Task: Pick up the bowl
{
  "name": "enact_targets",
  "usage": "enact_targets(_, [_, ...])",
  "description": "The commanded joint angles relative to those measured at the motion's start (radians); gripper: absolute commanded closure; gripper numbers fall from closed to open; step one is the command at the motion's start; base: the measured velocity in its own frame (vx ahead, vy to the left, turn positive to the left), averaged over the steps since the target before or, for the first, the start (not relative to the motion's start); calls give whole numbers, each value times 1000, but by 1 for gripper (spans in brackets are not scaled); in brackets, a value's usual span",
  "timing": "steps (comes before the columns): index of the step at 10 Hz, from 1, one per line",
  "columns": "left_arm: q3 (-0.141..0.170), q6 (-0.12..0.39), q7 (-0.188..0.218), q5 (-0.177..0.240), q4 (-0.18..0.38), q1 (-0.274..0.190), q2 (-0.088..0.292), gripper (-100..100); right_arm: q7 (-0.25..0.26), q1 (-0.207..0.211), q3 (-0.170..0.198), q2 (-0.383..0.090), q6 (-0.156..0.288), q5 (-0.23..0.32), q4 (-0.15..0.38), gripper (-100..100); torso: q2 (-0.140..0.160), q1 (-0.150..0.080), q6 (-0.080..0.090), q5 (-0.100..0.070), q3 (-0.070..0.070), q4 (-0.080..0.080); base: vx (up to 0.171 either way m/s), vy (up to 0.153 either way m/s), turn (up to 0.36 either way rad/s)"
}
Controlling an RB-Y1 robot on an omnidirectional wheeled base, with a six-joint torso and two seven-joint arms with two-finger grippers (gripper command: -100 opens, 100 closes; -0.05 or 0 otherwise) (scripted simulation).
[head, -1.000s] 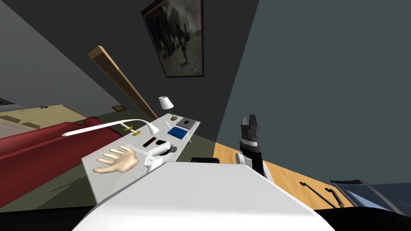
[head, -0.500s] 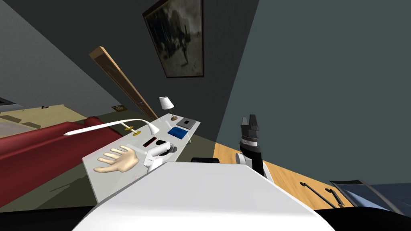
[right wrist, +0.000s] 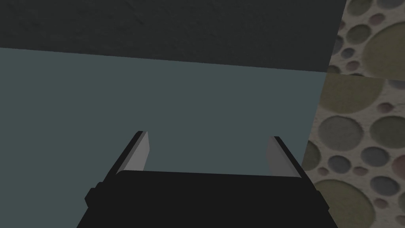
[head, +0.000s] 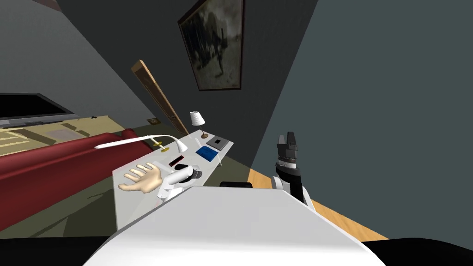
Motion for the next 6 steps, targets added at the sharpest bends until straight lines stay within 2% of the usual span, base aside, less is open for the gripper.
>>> enact_targets(1, [-7,10,-27,29,-31,29,10,100,0,0,0,0,0,0,0,0,0,0,0,0,0,0,113,-43,180])
enact_targets(4, [-22,31,-72,79,-93,85,24,100,0,0,0,0,0,0,0,0,1,1,0,0,1,0,101,-46,170])
enact_targets(5, [-19,27,-60,67,-77,70,22,100,0,0,0,0,0,0,0,0,2,1,0,0,1,1,42,-23,38])
enact_targets(6, [-19,29,-63,69,-80,73,22,0,0,0,0,0,0,0,0,0,4,2,1,0,2,1,7,-5,-6])
